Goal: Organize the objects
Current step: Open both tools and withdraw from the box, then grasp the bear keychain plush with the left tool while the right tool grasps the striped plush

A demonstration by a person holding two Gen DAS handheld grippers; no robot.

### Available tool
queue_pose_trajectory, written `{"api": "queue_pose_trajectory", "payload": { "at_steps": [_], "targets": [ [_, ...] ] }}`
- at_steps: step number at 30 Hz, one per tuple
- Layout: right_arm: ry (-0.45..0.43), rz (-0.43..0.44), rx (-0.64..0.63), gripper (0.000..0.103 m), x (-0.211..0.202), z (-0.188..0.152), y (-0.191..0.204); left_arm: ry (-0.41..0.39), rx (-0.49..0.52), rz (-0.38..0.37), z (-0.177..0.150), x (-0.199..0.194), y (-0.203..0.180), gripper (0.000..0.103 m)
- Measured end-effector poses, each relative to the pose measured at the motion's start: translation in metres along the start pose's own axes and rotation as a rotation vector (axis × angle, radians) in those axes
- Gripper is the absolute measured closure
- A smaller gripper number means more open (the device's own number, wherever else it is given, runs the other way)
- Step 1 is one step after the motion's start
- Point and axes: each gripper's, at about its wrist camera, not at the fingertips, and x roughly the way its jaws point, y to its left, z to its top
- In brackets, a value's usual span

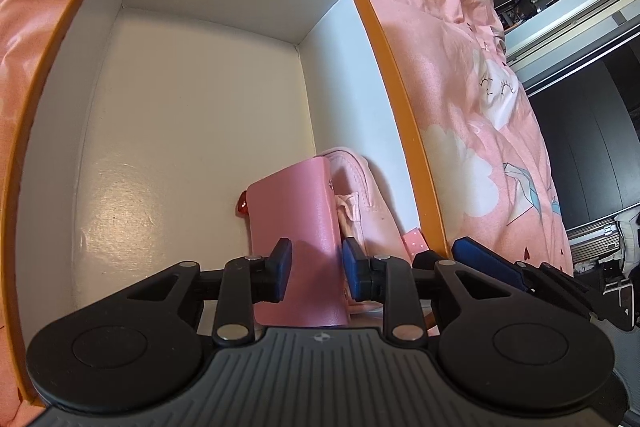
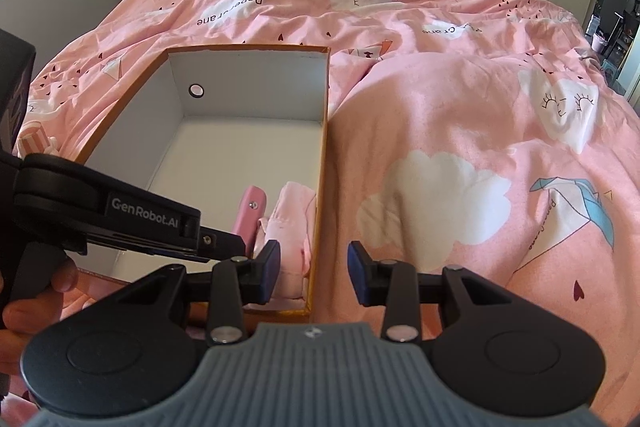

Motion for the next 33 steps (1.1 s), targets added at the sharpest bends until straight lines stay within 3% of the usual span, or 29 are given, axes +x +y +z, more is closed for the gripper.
{"api": "queue_pose_trajectory", "payload": {
  "at_steps": [4, 9, 14, 18, 28, 33],
  "targets": [
    [-0.025, -0.009, 0.002, 0.064, -0.008, 0.0, 0.003, -0.045, 0.038, 0.027, -0.003, -0.011, -0.006, 0.07],
    [-0.122, 0.007, 0.011, 0.061, -0.027, 0.004, 0.013, -0.151, 0.142, 0.071, -0.011, -0.047, -0.013, 0.068],
    [-0.197, 0.09, 0.003, 0.053, -0.04, 0.013, 0.041, -0.227, 0.183, 0.137, -0.011, -0.093, 0.0, 0.064],
    [-0.226, 0.174, -0.045, 0.045, -0.044, 0.023, 0.077, -0.241, 0.231, 0.214, -0.007, -0.132, 0.017, 0.064],
    [-0.148, 0.356, -0.215, 0.045, -0.022, 0.048, 0.182, -0.23, 0.127, 0.364, 0.014, -0.231, 0.112, 0.064],
    [-0.083, 0.432, -0.277, 0.045, -0.002, 0.061, 0.231, -0.188, 0.008, 0.431, 0.034, -0.254, 0.17, 0.062]
  ]
}}
